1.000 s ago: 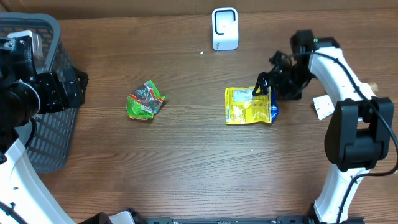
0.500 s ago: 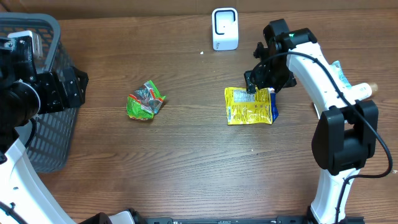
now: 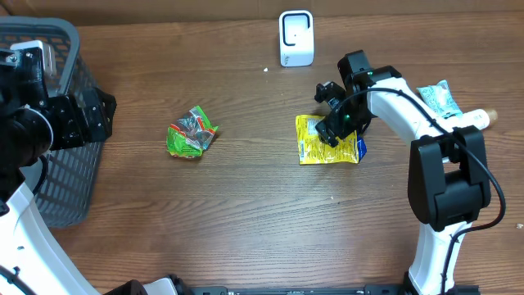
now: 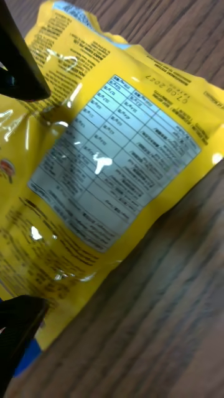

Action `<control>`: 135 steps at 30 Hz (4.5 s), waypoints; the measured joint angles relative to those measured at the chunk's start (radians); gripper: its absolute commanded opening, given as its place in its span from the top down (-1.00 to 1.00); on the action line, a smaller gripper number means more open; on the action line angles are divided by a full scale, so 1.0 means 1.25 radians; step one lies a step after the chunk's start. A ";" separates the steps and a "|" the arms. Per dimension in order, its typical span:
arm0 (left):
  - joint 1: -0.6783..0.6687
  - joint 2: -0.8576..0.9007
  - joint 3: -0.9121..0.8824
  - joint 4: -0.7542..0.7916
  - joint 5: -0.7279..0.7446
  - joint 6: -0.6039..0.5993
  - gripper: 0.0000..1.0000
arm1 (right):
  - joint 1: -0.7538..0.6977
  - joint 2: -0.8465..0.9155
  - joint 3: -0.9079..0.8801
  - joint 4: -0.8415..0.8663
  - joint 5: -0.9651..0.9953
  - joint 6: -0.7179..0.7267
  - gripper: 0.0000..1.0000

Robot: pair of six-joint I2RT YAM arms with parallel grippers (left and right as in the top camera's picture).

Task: Scan the item barcode

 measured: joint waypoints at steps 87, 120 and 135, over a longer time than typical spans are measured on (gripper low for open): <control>0.000 0.000 0.000 0.000 0.000 0.000 -0.99 | 0.362 0.014 -0.034 -0.056 0.221 0.302 -0.03; 0.000 0.000 0.000 0.000 0.000 0.000 -0.99 | 0.226 0.029 0.216 -0.108 0.305 0.270 0.92; 0.000 0.000 0.000 0.000 0.000 0.000 -1.00 | 0.226 -0.088 0.302 -0.004 0.246 -0.098 0.93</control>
